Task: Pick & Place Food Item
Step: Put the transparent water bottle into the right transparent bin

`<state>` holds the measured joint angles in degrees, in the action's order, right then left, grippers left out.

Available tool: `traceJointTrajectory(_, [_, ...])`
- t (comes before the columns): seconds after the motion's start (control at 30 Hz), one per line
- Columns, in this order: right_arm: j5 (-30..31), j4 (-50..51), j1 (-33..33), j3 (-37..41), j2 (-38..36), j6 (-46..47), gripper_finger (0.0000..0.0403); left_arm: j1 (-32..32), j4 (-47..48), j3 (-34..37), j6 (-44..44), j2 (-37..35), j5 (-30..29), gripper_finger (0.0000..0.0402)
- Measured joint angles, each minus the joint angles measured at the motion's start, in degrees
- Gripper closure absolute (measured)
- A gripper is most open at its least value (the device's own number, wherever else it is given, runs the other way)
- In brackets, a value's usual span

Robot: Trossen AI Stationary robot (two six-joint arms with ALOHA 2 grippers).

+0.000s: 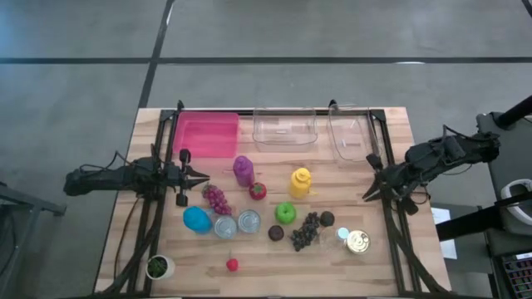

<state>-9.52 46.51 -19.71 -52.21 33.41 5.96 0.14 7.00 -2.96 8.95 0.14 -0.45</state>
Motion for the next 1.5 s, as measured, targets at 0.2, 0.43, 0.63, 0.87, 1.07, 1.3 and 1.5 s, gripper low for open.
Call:
traceJointTrajectory(0.2, [0.0, 0.0, -0.2, 0.3, 0.1, 1.3, 0.0364, 0.0, 0.0, 0.0, 0.0, 0.0, 0.0, 0.0366])
traceJointTrajectory(0.43, [0.1, -0.1, -0.2, 0.2, 0.1, -2.3, 0.0364, 0.0, 0.0, 0.0, 0.0, 0.0, 0.0, 0.0366])
traceJointTrajectory(0.63, [0.1, -0.1, -0.2, 0.2, 0.0, -4.6, 0.0364, 0.0, 0.0, 0.0, 0.0, 0.0, 0.0, 0.0366])
traceJointTrajectory(0.87, [0.2, 0.0, -0.1, 0.2, 0.1, -4.6, 0.0364, 0.0, 0.0, 0.0, 0.0, 0.0, 0.0, 0.0366])
traceJointTrajectory(1.07, [0.4, 0.0, -0.1, 0.2, 0.1, -4.5, 0.0364, 0.0, 0.0, 0.0, 0.0, 0.0, 0.0, 0.0366])
traceJointTrajectory(1.3, [0.5, 0.0, -0.1, 0.2, 0.1, -4.6, 0.0364, 0.0, 0.0, 0.0, 0.0, 0.0, 0.0, 0.0366])
traceJointTrajectory(1.5, [0.4, -0.4, -0.1, 0.2, 0.1, -3.8, 0.0364, 0.0, 0.0, 0.0, 0.0, 0.0, 0.0, 0.0366])
